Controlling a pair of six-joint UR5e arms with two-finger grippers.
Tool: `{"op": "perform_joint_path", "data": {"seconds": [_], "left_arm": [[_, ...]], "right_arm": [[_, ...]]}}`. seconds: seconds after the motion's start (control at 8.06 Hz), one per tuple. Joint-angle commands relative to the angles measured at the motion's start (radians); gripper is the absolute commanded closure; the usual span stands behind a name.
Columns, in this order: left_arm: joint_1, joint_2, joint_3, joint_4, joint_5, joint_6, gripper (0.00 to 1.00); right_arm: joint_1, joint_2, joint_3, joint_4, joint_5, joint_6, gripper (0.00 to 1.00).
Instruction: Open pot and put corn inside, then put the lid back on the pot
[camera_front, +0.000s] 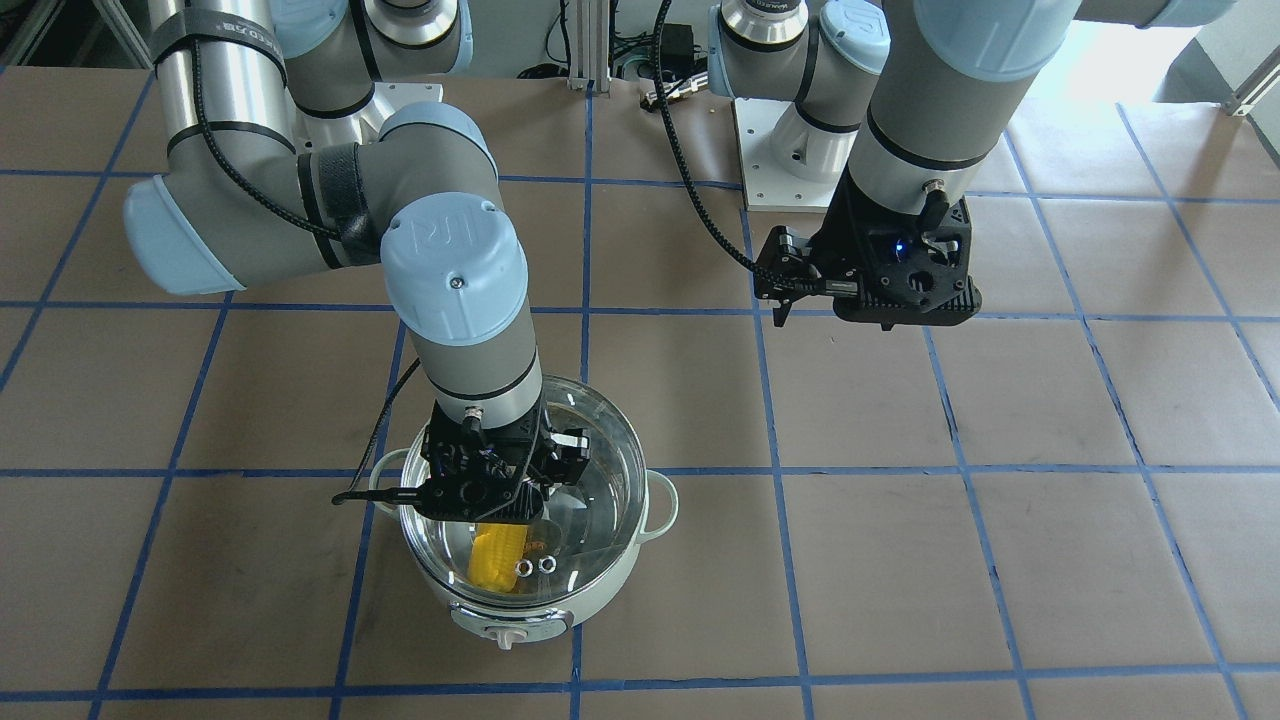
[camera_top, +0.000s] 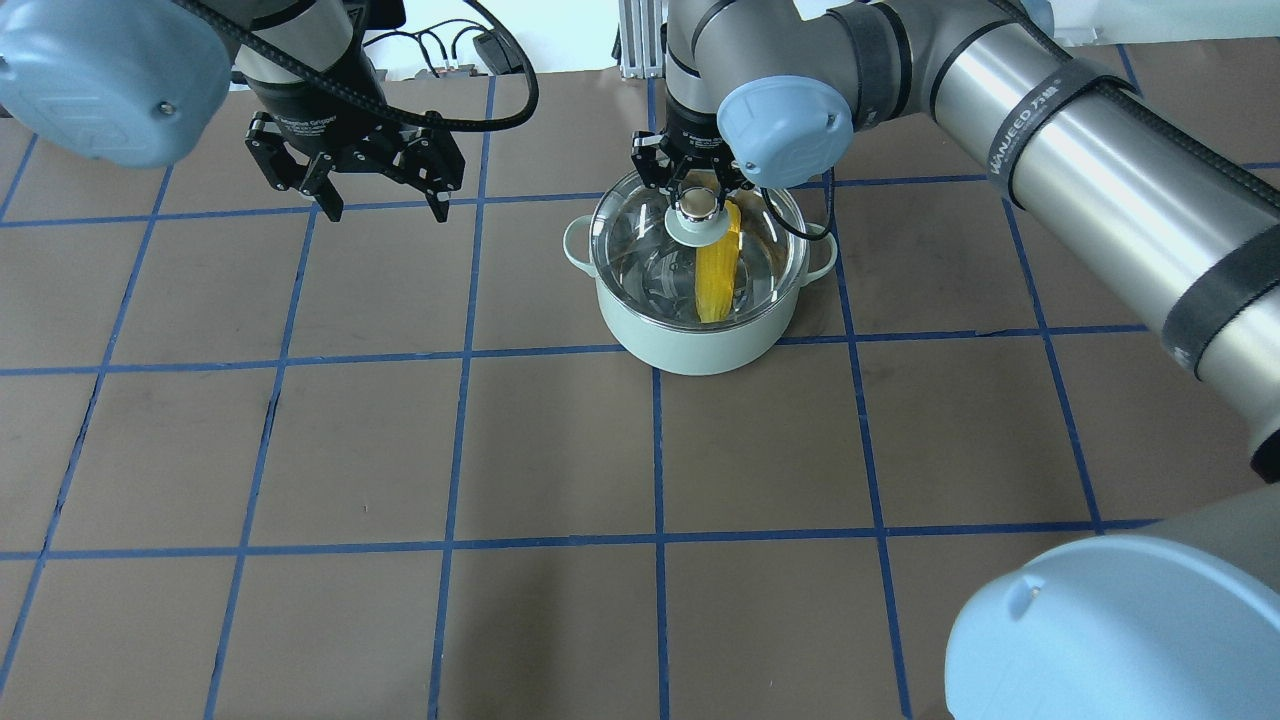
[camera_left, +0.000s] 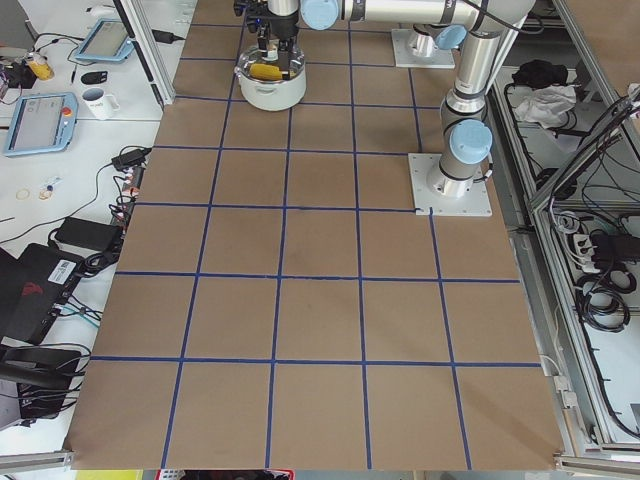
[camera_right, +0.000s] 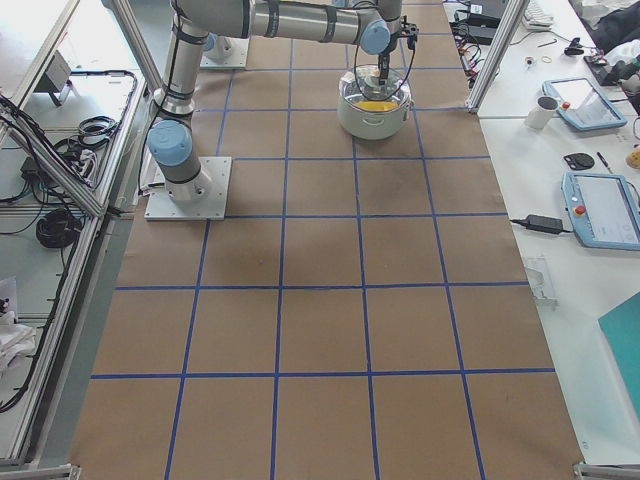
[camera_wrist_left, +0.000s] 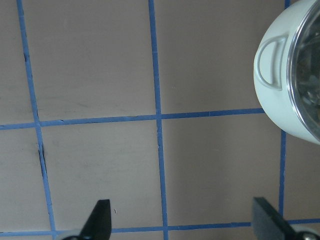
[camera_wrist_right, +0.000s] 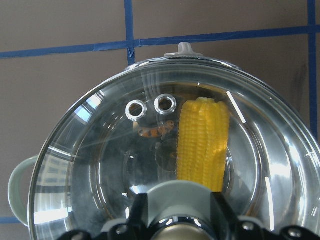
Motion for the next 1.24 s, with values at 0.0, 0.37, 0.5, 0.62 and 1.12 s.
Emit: {"op": "perform_joint_path", "data": {"seconds": [0.0, 0.37, 0.5, 0.62, 1.12], "left_arm": [[0.000, 0.002, -0.001, -0.001, -0.003, 0.001, 0.00], [0.000, -0.003, 0.004, 0.002, -0.003, 0.000, 0.00], [0.000, -0.001, 0.003, 0.002, -0.003, 0.000, 0.00], [0.000, -0.001, 0.004, 0.002, -0.003, 0.000, 0.00], [0.000, 0.000, 0.006, 0.002, 0.003, 0.000, 0.00]], "right_arm": [[-0.002, 0.003, 0.002, -0.002, -0.002, -0.006, 0.82], [-0.002, 0.004, 0.008, -0.003, -0.017, -0.007, 0.72], [-0.002, 0.004, 0.011, -0.003, -0.017, -0.015, 0.41], [-0.002, 0.004, 0.015, -0.002, -0.011, 0.002, 0.00], [-0.002, -0.023, 0.017, 0.000, 0.000, 0.030, 0.00]]}}
